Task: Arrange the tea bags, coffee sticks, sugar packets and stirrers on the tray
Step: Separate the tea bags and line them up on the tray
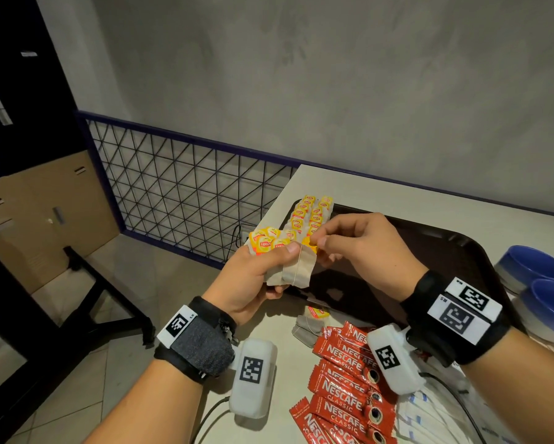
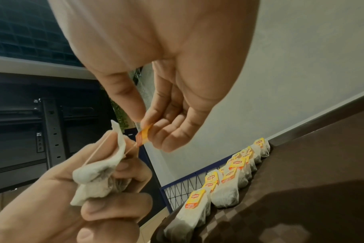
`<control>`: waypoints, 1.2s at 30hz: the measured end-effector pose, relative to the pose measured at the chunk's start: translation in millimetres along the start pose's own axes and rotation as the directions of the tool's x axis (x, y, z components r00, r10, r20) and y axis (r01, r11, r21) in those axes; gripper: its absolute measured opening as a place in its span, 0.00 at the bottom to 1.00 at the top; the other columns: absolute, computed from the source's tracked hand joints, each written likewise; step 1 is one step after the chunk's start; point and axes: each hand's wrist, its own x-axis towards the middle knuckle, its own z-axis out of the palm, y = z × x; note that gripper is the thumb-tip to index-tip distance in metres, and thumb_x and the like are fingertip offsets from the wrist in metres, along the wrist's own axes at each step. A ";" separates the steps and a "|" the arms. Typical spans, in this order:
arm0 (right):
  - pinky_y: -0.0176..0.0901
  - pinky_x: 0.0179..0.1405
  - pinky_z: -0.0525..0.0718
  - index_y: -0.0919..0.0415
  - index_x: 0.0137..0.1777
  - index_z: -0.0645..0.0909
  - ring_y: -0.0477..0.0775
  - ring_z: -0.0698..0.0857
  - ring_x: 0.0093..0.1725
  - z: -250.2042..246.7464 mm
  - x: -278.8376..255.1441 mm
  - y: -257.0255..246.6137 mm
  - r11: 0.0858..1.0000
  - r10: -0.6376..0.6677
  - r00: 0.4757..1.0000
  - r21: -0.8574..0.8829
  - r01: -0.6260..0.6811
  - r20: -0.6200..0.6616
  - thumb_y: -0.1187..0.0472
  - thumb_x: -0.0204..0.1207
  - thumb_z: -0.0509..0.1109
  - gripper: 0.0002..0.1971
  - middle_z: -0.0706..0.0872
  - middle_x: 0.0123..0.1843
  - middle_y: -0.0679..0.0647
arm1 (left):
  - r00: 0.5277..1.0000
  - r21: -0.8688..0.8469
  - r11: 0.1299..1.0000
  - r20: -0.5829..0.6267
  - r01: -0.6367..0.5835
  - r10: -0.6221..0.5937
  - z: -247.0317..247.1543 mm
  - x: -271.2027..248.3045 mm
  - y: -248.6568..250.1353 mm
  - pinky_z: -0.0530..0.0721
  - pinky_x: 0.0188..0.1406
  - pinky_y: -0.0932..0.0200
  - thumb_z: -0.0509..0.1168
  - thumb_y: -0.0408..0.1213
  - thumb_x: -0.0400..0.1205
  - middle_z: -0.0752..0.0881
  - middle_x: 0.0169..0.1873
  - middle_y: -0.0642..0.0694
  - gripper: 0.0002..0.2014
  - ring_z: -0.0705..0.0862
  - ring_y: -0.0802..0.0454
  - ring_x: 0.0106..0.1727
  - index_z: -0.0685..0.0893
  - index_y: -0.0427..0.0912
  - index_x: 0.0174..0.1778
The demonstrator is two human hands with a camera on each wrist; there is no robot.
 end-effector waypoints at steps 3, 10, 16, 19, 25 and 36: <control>0.43 0.45 0.92 0.64 0.48 0.92 0.58 0.93 0.41 -0.8 -1.3 -1.6 1.000 -0.016 1.000 -0.009 0.016 0.005 0.68 0.77 0.80 0.02 0.93 0.45 0.62 | 1.000 0.014 1.000 0.016 -0.010 0.010 0.3 -0.3 -0.2 0.67 0.23 0.60 0.75 0.43 0.79 0.88 0.47 0.40 0.12 0.79 0.50 0.36 0.89 0.43 0.54; 0.47 0.44 0.95 0.68 0.57 0.86 0.67 0.92 0.46 -0.4 -2.8 -7.1 0.995 0.013 1.000 0.095 -0.015 0.019 0.77 0.76 0.78 0.12 0.88 0.50 0.76 | 1.000 0.055 0.998 -0.015 -0.008 0.009 0.5 1.3 -2.9 0.71 0.23 0.62 0.76 0.41 0.80 0.87 0.39 0.42 0.07 0.76 0.51 0.32 0.90 0.41 0.49; 0.47 0.47 0.95 0.60 0.53 0.92 0.58 0.95 0.46 0.6 -2.6 -7.9 1.000 0.012 1.000 0.028 -0.011 -0.027 0.68 0.77 0.80 0.07 0.94 0.49 0.59 | 1.000 0.036 0.999 -0.013 0.001 0.000 0.2 2.3 -5.1 0.71 0.20 0.64 0.75 0.39 0.80 0.87 0.41 0.39 0.15 0.76 0.53 0.28 0.88 0.32 0.57; 0.44 0.45 0.94 0.59 0.50 0.93 0.56 0.94 0.45 0.9 -3.0 -9.4 1.000 -0.017 0.999 -0.010 0.016 -0.044 0.66 0.77 0.80 0.04 0.94 0.48 0.55 | 0.999 0.051 0.999 -0.048 0.007 -0.004 0.6 2.1 -5.1 0.71 0.19 0.64 0.72 0.35 0.84 0.87 0.38 0.42 0.10 0.77 0.55 0.27 0.87 0.33 0.56; 0.42 0.41 0.91 0.58 0.49 0.92 0.51 0.89 0.37 -0.5 -5.9 -8.8 0.995 -0.090 0.996 -0.036 0.091 0.014 0.67 0.78 0.79 0.04 0.92 0.43 0.57 | 0.992 0.051 0.999 -0.126 0.005 0.001 1.3 3.7 -4.4 0.72 0.19 0.64 0.70 0.32 0.85 0.88 0.37 0.42 0.10 0.78 0.55 0.26 0.88 0.32 0.60; 0.56 0.53 0.94 0.60 0.51 0.91 0.60 0.94 0.50 -0.4 -7.4 -0.5 0.998 -0.061 0.998 0.027 0.060 0.029 0.64 0.72 0.83 0.09 0.94 0.47 0.59 | 0.991 0.112 0.994 -0.128 -0.011 0.025 6.4 -1.0 -0.2 0.72 0.23 0.61 0.75 0.35 0.72 0.86 0.37 0.39 0.23 0.79 0.52 0.31 0.84 0.21 0.58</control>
